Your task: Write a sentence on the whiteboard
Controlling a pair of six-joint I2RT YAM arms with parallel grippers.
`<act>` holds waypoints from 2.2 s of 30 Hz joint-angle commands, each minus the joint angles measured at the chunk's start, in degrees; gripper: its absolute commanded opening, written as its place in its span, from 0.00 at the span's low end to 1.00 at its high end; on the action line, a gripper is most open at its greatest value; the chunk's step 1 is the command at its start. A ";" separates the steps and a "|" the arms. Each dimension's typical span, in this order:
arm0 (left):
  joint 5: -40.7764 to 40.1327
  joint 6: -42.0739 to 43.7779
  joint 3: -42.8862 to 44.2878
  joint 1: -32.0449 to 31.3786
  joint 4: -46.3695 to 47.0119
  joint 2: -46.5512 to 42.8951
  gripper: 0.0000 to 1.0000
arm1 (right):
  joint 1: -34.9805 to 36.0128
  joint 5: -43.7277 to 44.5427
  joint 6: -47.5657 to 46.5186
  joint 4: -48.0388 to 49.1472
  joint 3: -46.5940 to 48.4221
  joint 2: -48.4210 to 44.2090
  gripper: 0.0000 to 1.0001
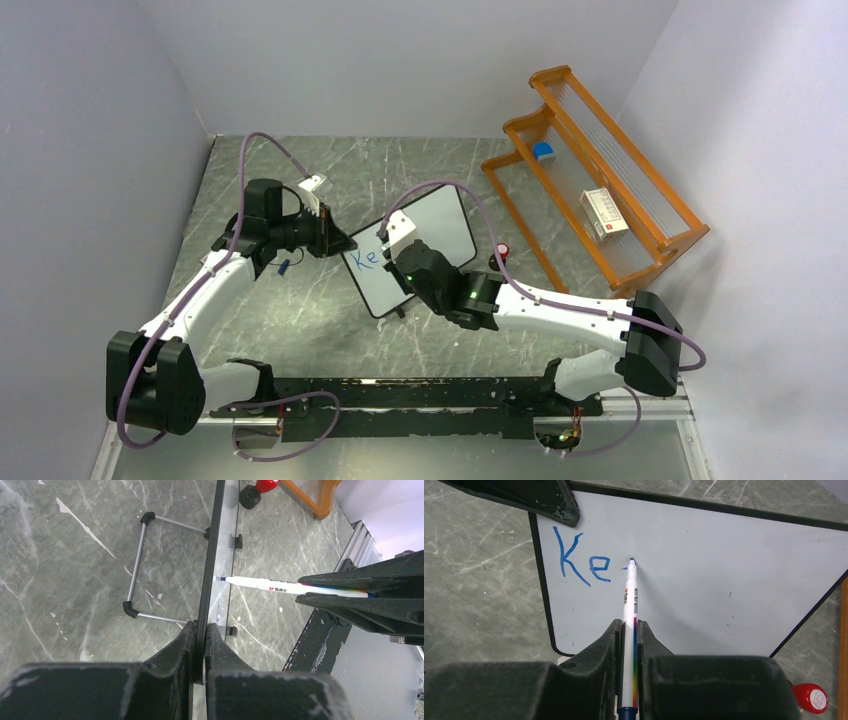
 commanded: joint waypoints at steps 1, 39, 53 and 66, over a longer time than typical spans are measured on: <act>-5.09 2.81 -0.35 -0.45 -4.28 2.05 0.05 | -0.53 -1.69 -0.64 1.96 0.82 -0.27 0.00; -5.42 2.82 -0.44 -0.49 -4.41 1.96 0.05 | -0.38 -1.13 -0.21 -3.89 -1.42 -0.25 0.00; -5.18 2.86 -0.38 -0.51 -4.37 2.04 0.05 | -0.56 2.55 0.32 -1.28 -1.84 -0.64 0.00; -5.19 2.83 -0.35 -0.45 -4.37 2.17 0.05 | -0.79 2.39 0.00 1.99 -2.44 -2.96 0.00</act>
